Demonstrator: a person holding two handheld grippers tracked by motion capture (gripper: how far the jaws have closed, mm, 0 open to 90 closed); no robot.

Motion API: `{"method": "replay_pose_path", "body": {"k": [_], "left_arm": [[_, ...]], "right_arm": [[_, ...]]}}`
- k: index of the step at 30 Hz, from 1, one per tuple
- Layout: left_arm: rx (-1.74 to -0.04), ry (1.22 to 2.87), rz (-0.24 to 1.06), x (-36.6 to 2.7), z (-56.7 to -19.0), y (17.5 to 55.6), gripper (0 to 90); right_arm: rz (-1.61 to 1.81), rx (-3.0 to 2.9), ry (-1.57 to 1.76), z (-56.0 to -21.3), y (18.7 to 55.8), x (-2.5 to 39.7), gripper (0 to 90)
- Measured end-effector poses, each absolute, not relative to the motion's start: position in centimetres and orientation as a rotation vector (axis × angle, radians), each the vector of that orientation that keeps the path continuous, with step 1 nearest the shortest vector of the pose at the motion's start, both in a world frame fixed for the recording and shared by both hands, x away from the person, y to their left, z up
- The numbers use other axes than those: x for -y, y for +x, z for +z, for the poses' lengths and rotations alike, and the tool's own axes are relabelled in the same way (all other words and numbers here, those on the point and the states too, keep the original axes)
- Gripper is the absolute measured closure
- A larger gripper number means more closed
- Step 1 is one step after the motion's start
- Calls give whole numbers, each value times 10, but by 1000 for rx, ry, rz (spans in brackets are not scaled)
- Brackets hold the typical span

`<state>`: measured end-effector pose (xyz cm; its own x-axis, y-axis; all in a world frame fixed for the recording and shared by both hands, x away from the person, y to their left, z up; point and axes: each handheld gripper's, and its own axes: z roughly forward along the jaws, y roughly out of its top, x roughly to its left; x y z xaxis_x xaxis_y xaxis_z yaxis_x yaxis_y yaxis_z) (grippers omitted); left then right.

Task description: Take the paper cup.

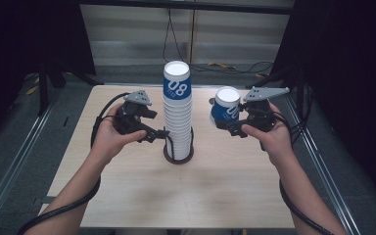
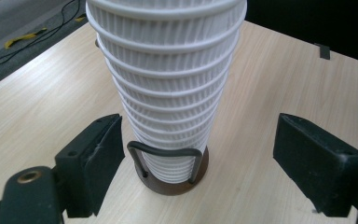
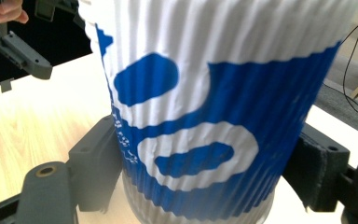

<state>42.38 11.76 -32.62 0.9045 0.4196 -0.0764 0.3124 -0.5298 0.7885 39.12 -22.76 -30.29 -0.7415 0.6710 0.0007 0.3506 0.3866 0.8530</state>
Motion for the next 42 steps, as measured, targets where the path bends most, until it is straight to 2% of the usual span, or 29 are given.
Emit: {"method": "replay_pose_path", "body": {"k": [42], "left_arm": [[-505,2132,60,-118,-389,401,159]], "right_arm": [[1043,-2636,700,-349,378,200,212]]}}
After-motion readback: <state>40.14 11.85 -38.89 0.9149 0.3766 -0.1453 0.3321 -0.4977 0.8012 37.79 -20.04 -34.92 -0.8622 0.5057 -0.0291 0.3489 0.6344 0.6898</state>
